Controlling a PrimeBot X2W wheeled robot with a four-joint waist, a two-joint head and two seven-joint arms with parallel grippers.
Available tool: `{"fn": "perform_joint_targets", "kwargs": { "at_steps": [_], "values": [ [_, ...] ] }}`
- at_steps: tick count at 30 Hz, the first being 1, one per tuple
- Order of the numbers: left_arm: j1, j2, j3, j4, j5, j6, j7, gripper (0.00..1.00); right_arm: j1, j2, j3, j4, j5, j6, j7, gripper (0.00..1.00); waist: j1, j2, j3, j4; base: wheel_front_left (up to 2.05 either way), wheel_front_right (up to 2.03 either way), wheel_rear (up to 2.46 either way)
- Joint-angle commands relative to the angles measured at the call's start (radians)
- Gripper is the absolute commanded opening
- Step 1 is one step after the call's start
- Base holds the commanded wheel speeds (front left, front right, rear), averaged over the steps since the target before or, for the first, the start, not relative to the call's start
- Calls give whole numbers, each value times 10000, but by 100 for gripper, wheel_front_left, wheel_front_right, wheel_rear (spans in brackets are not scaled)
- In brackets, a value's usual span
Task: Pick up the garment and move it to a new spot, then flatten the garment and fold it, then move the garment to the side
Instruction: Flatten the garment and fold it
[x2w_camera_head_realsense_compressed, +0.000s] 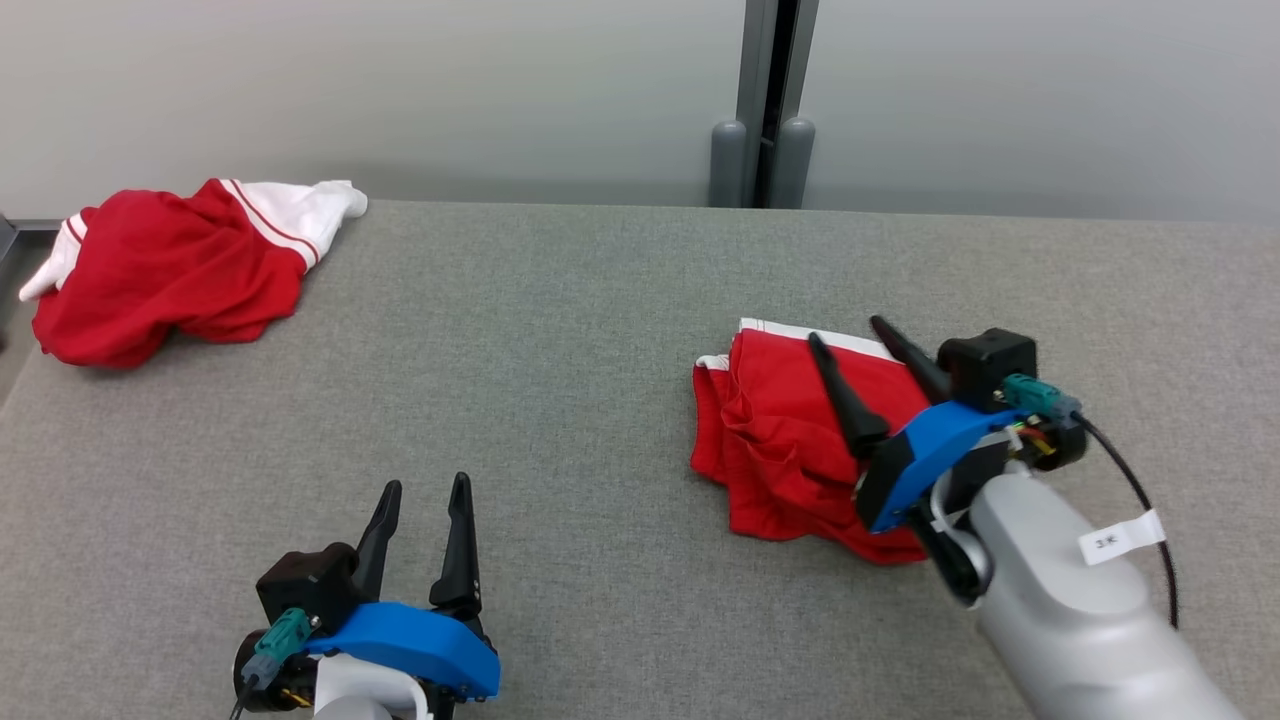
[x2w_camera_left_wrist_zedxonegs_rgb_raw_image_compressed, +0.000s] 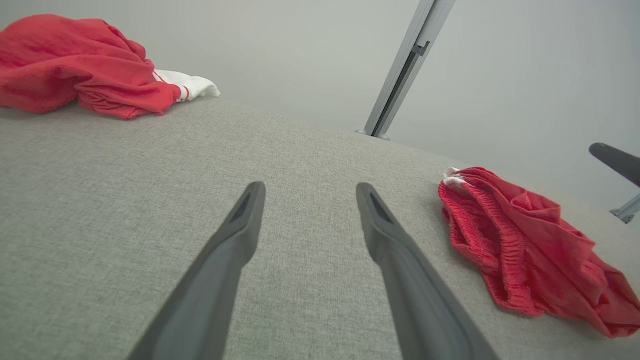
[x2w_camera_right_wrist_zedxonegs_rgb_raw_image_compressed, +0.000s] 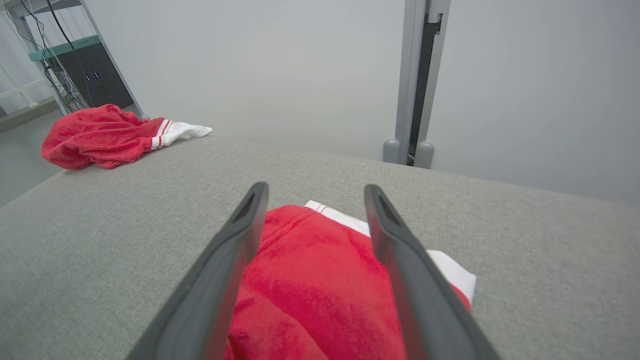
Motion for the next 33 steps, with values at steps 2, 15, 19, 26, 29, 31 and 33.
{"fn": "perform_joint_targets", "kwargs": {
  "at_steps": [2, 15, 19, 26, 29, 31, 33],
  "values": [
    [-33, 40, -24, -50, 39, 11, -44, 100, -56, -235, -260, -78, -621, 1, -42, 91, -1, -1, 68, 28, 0, 0, 0],
    [-440, -31, -34, 84, 21, -106, -9, 100, -119, 408, 150, 1498, -3547, 1, -41, 0, -1, -1, 645, 528, 0, 0, 0],
    [-479, -72, -21, 143, 31, -91, -17, 100, 76, 564, 979, 1647, -3407, 1, -42, 0, -1, -1, 692, 606, 0, 0, 0],
    [-560, -131, 59, 220, 35, -139, -27, 100, 120, 620, 2473, 1598, -2940, 2, -40, 0, -1, -1, 737, 575, 0, 0, 0],
    [-558, -138, 119, 247, 33, -171, -31, 100, 87, 618, 2931, 1323, -2875, -1, -41, 0, -1, -1, 734, 500, 0, 0, 0],
    [-551, -149, 155, 252, 50, -152, -34, 100, 115, 615, 3004, 1077, -2895, 1, -42, 0, -1, -1, 717, 434, 0, 0, 0],
    [-535, -143, 189, 261, 74, -156, -37, 100, 273, 615, 3057, 902, -2929, 1, -42, 0, -1, -1, 683, 355, 0, 0, 0]
  ]
}}
